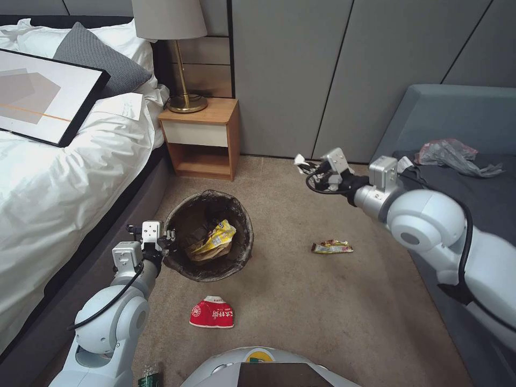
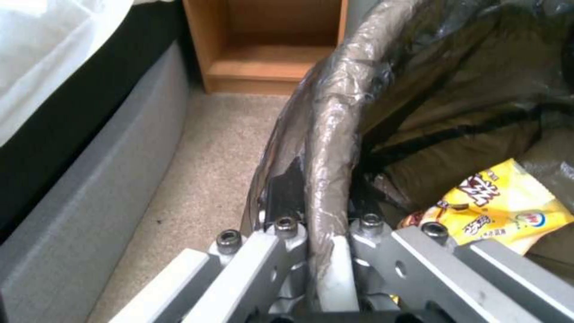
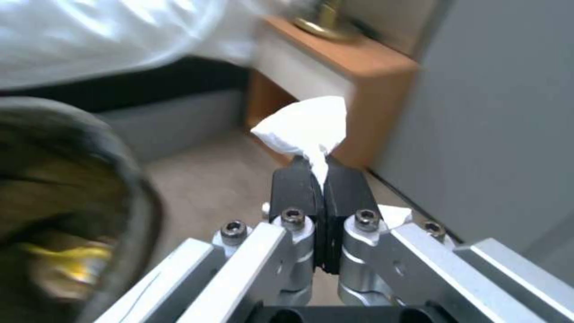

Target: Pick up the trash bin, then pick up the garbage from the floor and place it into the trash bin.

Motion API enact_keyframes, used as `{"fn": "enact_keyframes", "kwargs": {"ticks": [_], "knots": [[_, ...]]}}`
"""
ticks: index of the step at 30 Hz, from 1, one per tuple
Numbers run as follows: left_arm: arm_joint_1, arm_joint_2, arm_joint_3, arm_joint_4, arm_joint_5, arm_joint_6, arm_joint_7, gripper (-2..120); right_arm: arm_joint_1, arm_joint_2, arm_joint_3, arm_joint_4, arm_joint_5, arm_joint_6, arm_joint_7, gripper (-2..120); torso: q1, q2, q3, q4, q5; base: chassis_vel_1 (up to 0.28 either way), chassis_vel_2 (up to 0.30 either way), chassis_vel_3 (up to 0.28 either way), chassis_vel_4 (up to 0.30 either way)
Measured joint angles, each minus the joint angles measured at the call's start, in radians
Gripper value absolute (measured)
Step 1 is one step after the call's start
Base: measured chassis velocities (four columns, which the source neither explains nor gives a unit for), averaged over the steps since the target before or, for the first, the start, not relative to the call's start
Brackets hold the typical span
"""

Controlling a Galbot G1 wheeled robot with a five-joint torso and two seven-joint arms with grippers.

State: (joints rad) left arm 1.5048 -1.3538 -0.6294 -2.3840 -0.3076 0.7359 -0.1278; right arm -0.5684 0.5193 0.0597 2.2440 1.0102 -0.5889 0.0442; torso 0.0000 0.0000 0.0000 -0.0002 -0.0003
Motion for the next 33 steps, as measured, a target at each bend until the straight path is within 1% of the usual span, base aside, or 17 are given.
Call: {"fn": "enact_keyframes", "kwargs": {"ticks": [1,2,3,4,5,7,8,9,10,11,12,16,17,24,29,30,33], "knots": [[0.0,0.0,0.0,0.0,0.0,0.0,0.0,0,0.0,0.0,0.0,0.0,0.0,0.0,0.0,0,0.0,0.0,0.0,0.0,0.0,0.0,0.0,0.0,0.0],[-0.002,0.0,0.003,0.003,0.0,0.0,0.001,0,0.052,-0.007,-0.057,-0.005,0.021,0.011,-0.016,0,0.0,0.0,0.0,0.0,0.0,0.0,0.0,0.0,0.0],[-0.004,0.002,0.009,0.007,0.001,0.0,0.006,0,0.149,-0.006,-0.171,-0.018,0.041,0.041,-0.044,0,0.0,0.0,0.0,-0.0002,0.0007,0.0,0.0,0.0,0.0],[-0.004,0.002,0.009,0.007,0.001,0.0,0.006,0,0.149,-0.006,-0.171,-0.018,0.041,0.041,-0.044,0,0.0,0.0,0.0,-0.0002,0.0007,0.0,0.0,0.0,0.0],[-0.007,0.004,0.013,0.011,0.001,0.0,0.009,0,0.223,0.004,-0.26,-0.027,0.047,0.062,-0.061,0,0.0,0.0,0.0,-0.0001,0.0005,0.0,0.0,0.0,0.0],[-0.016,0.006,0.015,0.018,0.0,0.0,0.014,0,0.36,0.044,-0.441,-0.04,0.058,0.08,-0.073,0,0.0,0.0,0.0,0.0003,0.0001,0.0,0.0,0.0,0.0],[-0.016,0.006,0.015,0.018,0.0,0.0,0.014,0,0.36,0.044,-0.441,-0.04,0.058,0.08,-0.073,0,0.0,0.0,0.0,0.0003,0.0001,0.0,0.0,0.0,0.0],[-0.018,0.008,0.015,0.02,0.0,0.0,0.015,0,0.381,0.054,-0.475,-0.043,0.06,0.082,-0.073,0,0.0,0.0,0.0,0.0004,0.0,0.0,0.0,0.0,0.0],[-0.023,0.012,0.014,0.023,0.0,0.0,0.017,0,0.433,0.091,-0.574,-0.05,0.063,0.083,-0.064,0,0.0,0.0,0.0,0.0004,0.0,0.0,0.0,0.0,0.0],[-0.025,0.014,0.012,0.024,0.0,0.0,0.018,0,0.46,0.128,-0.639,-0.057,0.067,0.082,-0.046,0,0.0,0.0,0.0,0.0003,0.0,0.0,0.0,0.0,0.0],[-0.025,0.014,0.012,0.024,0.0,0.0,0.018,0,0.46,0.128,-0.639,-0.057,0.067,0.082,-0.046,0,0.0,0.0,0.0,0.0003,0.0,0.0,0.0,0.0,0.0],[-0.031,0.015,0.002,0.029,-0.001,0.0,0.02,0,0.479,0.245,-0.762,-0.086,0.083,0.069,0.019,0,0.0,0.0,0.0,0.0005,0.0,0.0,0.0,0.0,0.0],[-0.031,0.015,0.002,0.029,-0.001,0.0,0.02,0,0.479,0.245,-0.762,-0.086,0.083,0.069,0.019,0,0.0,0.0,0.0,0.0005,0.0,0.0,0.0,0.0,0.0],[-0.036,0.0,0.002,0.036,0.003,-0.001,0.022,0,0.474,0.351,-0.864,-0.163,0.079,0.074,0.069,0,0.0,0.0,0.0,0.0,0.0001,0.0,0.0,0.0,0.0],[-0.037,-0.003,0.001,0.037,0.005,-0.001,0.023,0,0.47,0.381,-0.885,-0.198,0.073,0.077,0.082,0,0.0,0.0,0.0,0.0002,0.0001,0.0,0.0,0.0,0.0],[-0.037,-0.002,-0.007,0.037,0.004,-0.001,0.024,0,0.461,0.397,-0.889,-0.229,0.063,0.077,0.091,0,0.0,0.0,0.0,0.0002,0.0001,0.0,0.0,0.0,0.0],[-0.037,-0.001,-0.012,0.036,0.003,-0.001,0.025,0,0.452,0.402,-0.888,-0.256,0.053,0.075,0.099,-1,0.0,0.0,0.0,0.0002,0.0002,0.0,0.0,0.0,0.0]]}}
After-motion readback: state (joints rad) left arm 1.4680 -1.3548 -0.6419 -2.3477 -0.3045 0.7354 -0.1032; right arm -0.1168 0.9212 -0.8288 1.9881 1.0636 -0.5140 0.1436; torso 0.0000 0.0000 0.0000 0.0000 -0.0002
